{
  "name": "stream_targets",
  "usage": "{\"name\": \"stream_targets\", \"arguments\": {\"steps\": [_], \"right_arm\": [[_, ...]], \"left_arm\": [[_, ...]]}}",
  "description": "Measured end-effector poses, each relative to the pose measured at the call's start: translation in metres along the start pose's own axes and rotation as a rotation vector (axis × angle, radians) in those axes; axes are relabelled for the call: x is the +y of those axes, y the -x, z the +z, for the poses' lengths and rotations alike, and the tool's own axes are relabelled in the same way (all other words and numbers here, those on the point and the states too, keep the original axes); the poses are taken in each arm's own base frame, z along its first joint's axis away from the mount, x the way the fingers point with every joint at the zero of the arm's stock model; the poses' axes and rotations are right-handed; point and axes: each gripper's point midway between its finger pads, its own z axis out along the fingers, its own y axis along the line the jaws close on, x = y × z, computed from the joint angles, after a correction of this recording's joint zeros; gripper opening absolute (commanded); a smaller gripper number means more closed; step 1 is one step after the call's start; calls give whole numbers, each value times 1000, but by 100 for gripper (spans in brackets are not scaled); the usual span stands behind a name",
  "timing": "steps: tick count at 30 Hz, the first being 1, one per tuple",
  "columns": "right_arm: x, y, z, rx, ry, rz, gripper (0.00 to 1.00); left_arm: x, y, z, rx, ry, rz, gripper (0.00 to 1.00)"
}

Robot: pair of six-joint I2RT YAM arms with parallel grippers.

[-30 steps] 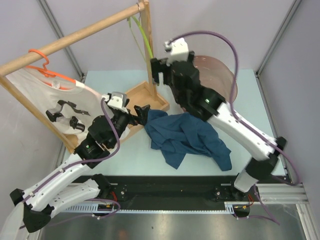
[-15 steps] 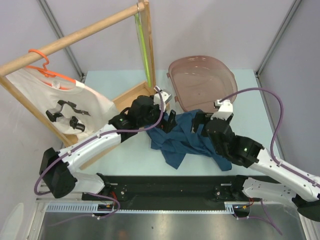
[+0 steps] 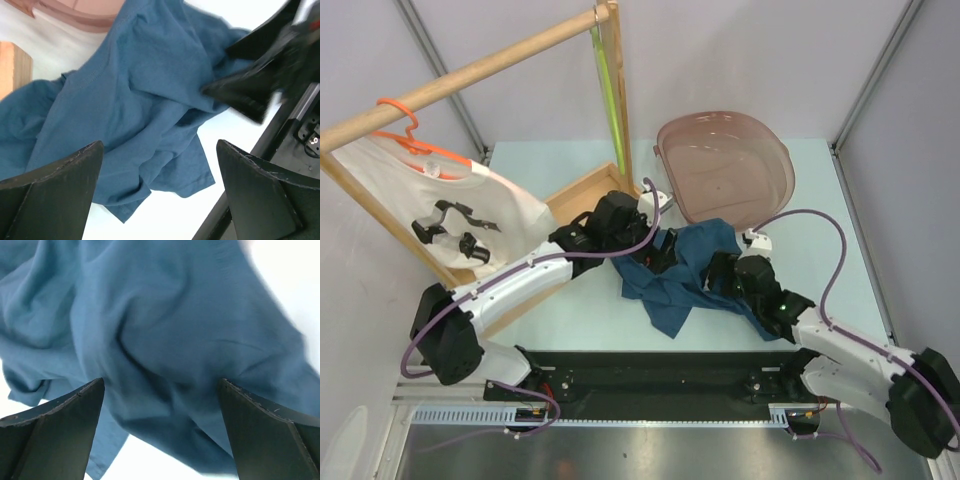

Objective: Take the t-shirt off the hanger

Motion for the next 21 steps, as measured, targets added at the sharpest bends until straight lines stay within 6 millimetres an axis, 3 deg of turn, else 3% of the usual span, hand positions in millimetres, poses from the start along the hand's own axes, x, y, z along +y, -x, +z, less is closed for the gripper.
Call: {"name": "stream_targets", "arguments": {"steps": [2,8,13,15,18,21], "right_arm": [[9,-8,10,24,49,-4,100],[61,-41,41,116,181,-134,100],[134,-47,65,125,241,-276,100],[155,-47,73,107,238,-311,100],[166,-53,85,93,164,-369,100],[161,-70,93,92,91,-444,100]], "left_arm": [[-1,4,-4,-21,-2,5,100],[-2,29,-29,-142,25,25,100],[7,45,-49,-238,77,22,100],[16,47,-56,-263,124,26,100],[28,55,-69,-316,178,5,100],[26,60,-78,-356,182,5,100]]}}
